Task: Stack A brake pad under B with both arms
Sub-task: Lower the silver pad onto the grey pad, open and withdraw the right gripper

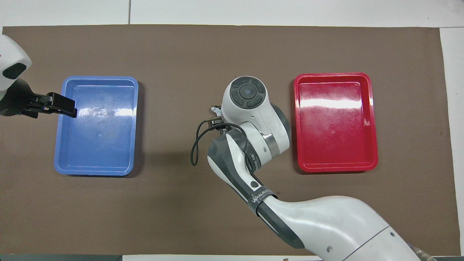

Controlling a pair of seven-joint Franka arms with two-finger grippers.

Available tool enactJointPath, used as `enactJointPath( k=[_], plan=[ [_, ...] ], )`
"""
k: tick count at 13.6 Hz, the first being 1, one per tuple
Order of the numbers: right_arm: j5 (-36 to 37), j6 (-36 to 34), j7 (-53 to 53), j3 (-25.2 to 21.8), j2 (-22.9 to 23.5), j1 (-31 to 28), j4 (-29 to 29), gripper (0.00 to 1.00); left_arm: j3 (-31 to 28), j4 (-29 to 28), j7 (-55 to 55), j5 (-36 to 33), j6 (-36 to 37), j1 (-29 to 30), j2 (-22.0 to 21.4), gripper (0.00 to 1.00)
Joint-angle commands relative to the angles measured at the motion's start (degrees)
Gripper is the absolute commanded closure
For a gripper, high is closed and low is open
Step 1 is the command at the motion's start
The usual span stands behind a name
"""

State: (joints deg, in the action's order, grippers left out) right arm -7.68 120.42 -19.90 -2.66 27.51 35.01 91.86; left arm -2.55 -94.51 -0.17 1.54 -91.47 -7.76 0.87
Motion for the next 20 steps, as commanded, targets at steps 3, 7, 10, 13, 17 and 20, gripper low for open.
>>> enactJointPath(
  k=[3,7,10,13,17,20],
  plan=[
    [2.2,-11.1,1.0,0.2,-9.9,-9.9,1.4,0.0,-0.3,-1.6,0.4,0.9,-1.3,0.2,-1.0,0.0],
    [6.3,-21.8,1.6,0.2,-16.2,-19.2,1.0,0.0,-0.2,-1.6,0.4,0.9,-1.4,0.2,-1.0,0.0],
    [6.3,-28.1,5.7,0.2,-20.8,-25.2,0.2,0.0,-0.2,-1.6,0.4,0.9,-1.4,0.2,-1.0,0.0],
    [7.2,-31.3,13.4,0.1,-24.7,-30.3,0.7,0.0,-0.2,-1.6,0.4,0.9,-1.4,0.2,-1.0,0.0],
    [8.6,-31.3,17.6,-1.5,-29.3,-31.5,6.4,0.0,-0.2,-1.6,0.4,0.9,-1.5,0.2,-1.0,0.0],
    [11.0,-31.4,17.8,-1.7,-29.3,-31.7,6.2,0.0,-0.2,-1.6,0.4,0.9,-1.5,0.2,-1.0,0.0]
  ],
)
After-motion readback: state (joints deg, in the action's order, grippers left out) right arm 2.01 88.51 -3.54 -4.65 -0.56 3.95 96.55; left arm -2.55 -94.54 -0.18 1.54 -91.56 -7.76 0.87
